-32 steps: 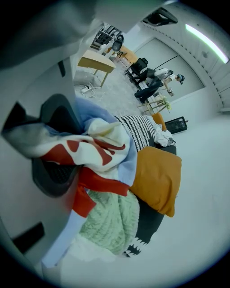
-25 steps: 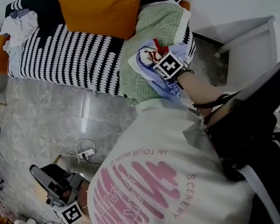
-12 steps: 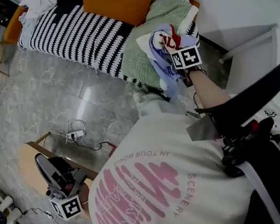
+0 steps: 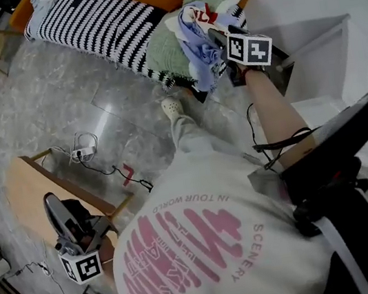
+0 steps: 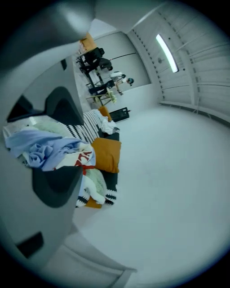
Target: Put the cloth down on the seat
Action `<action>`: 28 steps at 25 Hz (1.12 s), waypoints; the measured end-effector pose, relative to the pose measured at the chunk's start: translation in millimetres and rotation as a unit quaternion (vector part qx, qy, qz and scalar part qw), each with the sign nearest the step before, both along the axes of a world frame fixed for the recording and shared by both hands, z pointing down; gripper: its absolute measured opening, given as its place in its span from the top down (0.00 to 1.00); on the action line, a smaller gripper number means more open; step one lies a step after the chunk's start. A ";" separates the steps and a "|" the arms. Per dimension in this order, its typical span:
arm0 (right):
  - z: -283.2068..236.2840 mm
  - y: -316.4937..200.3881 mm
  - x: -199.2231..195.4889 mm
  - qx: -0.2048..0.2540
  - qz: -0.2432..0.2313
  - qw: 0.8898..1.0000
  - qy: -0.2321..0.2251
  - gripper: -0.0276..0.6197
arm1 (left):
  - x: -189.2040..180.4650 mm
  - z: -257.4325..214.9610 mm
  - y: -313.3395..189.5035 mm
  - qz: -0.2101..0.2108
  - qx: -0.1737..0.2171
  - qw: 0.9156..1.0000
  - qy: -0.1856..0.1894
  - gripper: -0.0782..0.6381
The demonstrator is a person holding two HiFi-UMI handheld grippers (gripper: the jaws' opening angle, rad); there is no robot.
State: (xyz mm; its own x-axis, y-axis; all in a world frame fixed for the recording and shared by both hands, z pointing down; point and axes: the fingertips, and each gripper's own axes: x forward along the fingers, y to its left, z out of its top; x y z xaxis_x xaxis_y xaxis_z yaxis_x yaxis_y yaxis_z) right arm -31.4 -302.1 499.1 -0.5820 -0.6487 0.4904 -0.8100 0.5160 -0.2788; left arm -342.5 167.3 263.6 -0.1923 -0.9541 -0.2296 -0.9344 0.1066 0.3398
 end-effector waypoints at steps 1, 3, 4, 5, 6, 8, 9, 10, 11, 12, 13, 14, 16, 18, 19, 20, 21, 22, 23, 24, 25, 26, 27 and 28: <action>-15.2 8.5 4.5 0.022 0.008 0.999 -0.027 0.52 | 7.0 -0.4 1.6 0.010 0.009 1.000 0.001 0.88; -43.9 30.3 6.3 0.054 0.008 0.994 -0.095 0.52 | 20.8 -2.1 0.8 0.036 0.026 0.999 0.009 0.88; -55.7 43.0 3.9 0.060 -0.004 0.990 -0.126 0.52 | 26.9 -1.6 -0.8 0.048 0.028 0.998 0.012 0.88; -65.8 55.6 1.4 0.061 -0.019 0.987 -0.149 0.53 | 31.8 0.5 -2.4 0.055 0.024 0.998 0.013 0.88; -75.2 66.9 -0.5 0.064 -0.034 0.984 -0.164 0.54 | 35.8 3.3 -4.0 0.059 0.018 0.998 0.012 0.88; -91.9 84.1 -0.8 0.077 -0.056 0.979 -0.181 0.57 | 43.6 7.2 -7.9 0.066 0.012 0.998 0.013 0.88; -98.4 90.0 1.0 0.083 -0.063 0.977 -0.186 0.59 | 47.6 8.2 -10.3 0.069 0.011 0.997 0.016 0.88; -104.4 94.3 3.7 0.086 -0.068 0.975 -0.192 0.61 | 52.0 8.7 -13.2 0.070 0.011 0.997 0.019 0.88; -110.2 97.3 7.3 0.087 -0.072 0.974 -0.199 0.64 | 57.2 9.0 -16.3 0.072 0.008 0.997 0.020 0.88; -116.1 99.6 12.0 0.088 -0.075 0.972 -0.207 0.66 | 63.6 9.3 -19.8 0.074 0.002 0.997 0.017 0.88; -122.2 101.5 18.1 0.092 -0.078 0.969 -0.213 0.71 | 71.4 9.8 -23.7 0.076 -0.007 0.997 0.010 0.88; -128.9 103.0 25.7 0.102 -0.082 0.967 -0.217 0.77 | 80.3 10.8 -28.1 0.078 -0.019 0.997 -0.001 0.88; -143.4 104.5 43.5 0.128 -0.090 0.963 -0.219 0.88 | 100.6 13.3 -39.3 0.082 -0.047 0.995 -0.020 0.88; -156.1 105.1 61.1 0.140 -0.104 0.960 -0.219 0.91 | 123.7 13.0 -53.5 0.097 -0.061 0.993 -0.024 0.88; -160.9 106.7 69.5 0.139 -0.113 0.959 -0.220 0.92 | 135.3 12.0 -60.7 0.107 -0.063 0.992 -0.022 0.88; -164.0 109.3 77.7 0.137 -0.124 0.958 -0.219 0.92 | 145.8 11.2 -67.9 0.117 -0.063 0.991 -0.020 0.88; -165.4 112.6 85.6 0.136 -0.135 0.958 -0.215 0.92 | 154.7 11.1 -75.0 0.123 -0.061 0.990 -0.016 0.88; -165.5 116.2 93.2 0.136 -0.146 0.957 -0.210 0.93 | 163.1 12.0 -81.8 0.127 -0.057 0.990 -0.009 0.88; -164.6 120.1 100.6 0.137 -0.156 0.956 -0.206 0.93 | 172.2 14.3 -88.0 0.132 -0.053 0.990 0.000 0.88; -163.2 124.0 108.0 0.137 -0.164 0.955 -0.204 0.93 | 182.6 18.1 -93.6 0.140 -0.050 0.989 0.008 0.88; -161.6 127.4 115.4 0.136 -0.169 0.954 -0.207 0.93 | 193.9 23.4 -98.6 0.151 -0.050 0.987 0.014 0.88; -160.2 130.0 122.8 0.134 -0.172 0.953 -0.213 0.93 | 205.5 30.0 -102.9 0.162 -0.054 0.985 0.018 0.88; -158.6 132.4 130.2 0.131 -0.172 0.951 -0.220 0.93 | 217.2 37.0 -106.1 0.172 -0.062 0.983 0.020 0.88; -156.5 135.3 137.5 0.126 -0.174 0.950 -0.225 0.93 | 228.6 43.2 -108.2 0.180 -0.070 0.981 0.021 0.88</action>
